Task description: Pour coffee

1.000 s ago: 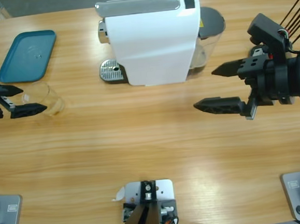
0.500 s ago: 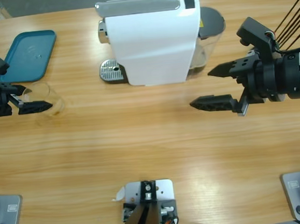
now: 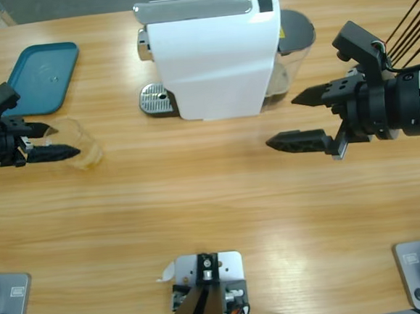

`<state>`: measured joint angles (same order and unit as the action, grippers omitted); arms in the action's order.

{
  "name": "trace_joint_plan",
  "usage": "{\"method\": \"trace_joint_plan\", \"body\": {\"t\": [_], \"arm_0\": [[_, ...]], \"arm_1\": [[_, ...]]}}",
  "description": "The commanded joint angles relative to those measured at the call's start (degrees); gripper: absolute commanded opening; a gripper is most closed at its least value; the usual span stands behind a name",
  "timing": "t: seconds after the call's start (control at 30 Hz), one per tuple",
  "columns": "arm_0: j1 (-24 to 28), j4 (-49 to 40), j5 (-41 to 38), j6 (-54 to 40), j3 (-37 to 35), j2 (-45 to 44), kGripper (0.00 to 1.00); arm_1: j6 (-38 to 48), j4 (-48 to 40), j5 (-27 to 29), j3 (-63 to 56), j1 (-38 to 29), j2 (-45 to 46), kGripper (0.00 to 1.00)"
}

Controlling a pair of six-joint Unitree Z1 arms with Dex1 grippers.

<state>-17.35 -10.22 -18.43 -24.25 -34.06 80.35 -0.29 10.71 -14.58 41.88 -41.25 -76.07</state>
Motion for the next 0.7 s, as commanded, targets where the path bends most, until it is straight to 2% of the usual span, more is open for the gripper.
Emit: {"method": "trace_joint_plan", "body": {"t": [0.03, 0.17, 0.33, 0.5, 0.7], "arm_0": [[-0.2, 0.0, -3.2, -8.5, 0.7, -4.3, 0.000], [1.0, 2.2, -5.5, -13.9, 0.3, -1.0, 0.000], [4.6, 15.5, -12.1, -15.0, -2.1, 6.9, 0.000], [5.0, 16.2, -16.4, -18.9, -10.1, 16.6, 0.000], [5.2, 20.6, -22.0, -22.1, -11.0, 23.7, 0.000]], "arm_1": [[-0.6, -0.8, -1.5, -2.1, 0.7, -2.0, 0.982], [-0.6, -0.9, -1.9, -2.0, 0.7, -3.4, 0.982], [-0.7, -0.1, -1.7, -1.4, 1.0, -4.1, 0.982], [-1.7, 1.4, -1.8, -0.2, 3.1, -4.8, 0.982], [-1.9, 1.7, -2.0, -0.2, 3.3, -6.1, 0.982]]}}
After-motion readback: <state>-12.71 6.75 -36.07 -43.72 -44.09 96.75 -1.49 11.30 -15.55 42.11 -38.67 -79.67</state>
